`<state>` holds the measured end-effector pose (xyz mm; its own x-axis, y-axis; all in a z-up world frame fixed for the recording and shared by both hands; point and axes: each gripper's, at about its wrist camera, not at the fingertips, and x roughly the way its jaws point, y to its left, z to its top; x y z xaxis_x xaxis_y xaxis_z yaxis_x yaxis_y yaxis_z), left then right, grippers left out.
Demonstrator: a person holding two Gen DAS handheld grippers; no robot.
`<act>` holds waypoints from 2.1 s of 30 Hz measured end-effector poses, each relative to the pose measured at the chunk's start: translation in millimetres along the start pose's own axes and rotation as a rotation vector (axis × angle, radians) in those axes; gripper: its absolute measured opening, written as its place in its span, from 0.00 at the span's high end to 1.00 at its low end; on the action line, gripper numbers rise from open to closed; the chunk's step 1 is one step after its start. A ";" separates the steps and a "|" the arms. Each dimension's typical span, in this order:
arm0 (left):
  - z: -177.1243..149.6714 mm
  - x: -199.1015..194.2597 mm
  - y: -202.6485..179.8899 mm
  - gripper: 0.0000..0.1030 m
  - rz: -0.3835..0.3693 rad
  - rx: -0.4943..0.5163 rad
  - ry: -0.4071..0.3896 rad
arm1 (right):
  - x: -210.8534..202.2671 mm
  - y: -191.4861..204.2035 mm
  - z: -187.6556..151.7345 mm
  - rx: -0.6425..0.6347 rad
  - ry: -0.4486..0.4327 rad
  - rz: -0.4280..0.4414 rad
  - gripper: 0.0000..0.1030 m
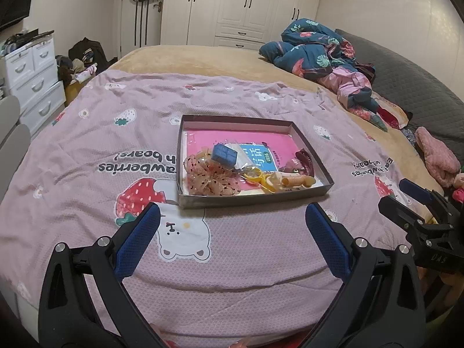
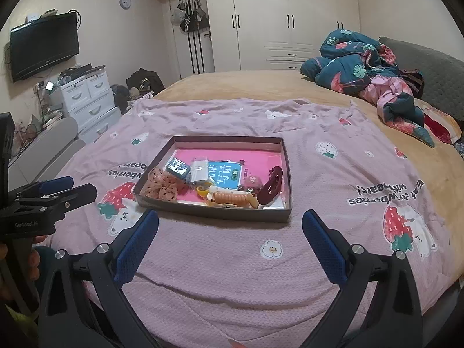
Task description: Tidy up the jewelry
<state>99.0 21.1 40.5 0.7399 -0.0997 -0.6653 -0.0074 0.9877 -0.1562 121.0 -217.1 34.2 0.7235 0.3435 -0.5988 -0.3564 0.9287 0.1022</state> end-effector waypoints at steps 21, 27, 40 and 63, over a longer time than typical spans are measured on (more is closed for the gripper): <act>3.3 -2.5 1.0 0.09 0.003 0.000 0.002 | -0.1 0.7 0.6 -0.001 0.000 0.001 0.04; 3.9 -2.7 1.4 0.09 0.004 0.000 0.000 | 0.0 1.1 0.4 -0.001 0.000 0.001 0.04; 1.2 -1.5 4.6 0.09 0.009 0.001 0.003 | 0.2 2.0 0.0 -0.001 0.001 0.001 0.04; 0.7 -2.6 5.9 0.09 0.013 0.002 0.004 | -0.3 3.3 -1.1 -0.004 0.001 0.004 0.04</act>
<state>97.5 27.3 41.8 0.7368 -0.0876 -0.6705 -0.0157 0.9891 -0.1464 119.0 -214.2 33.9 0.7213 0.3471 -0.5994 -0.3619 0.9267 0.1010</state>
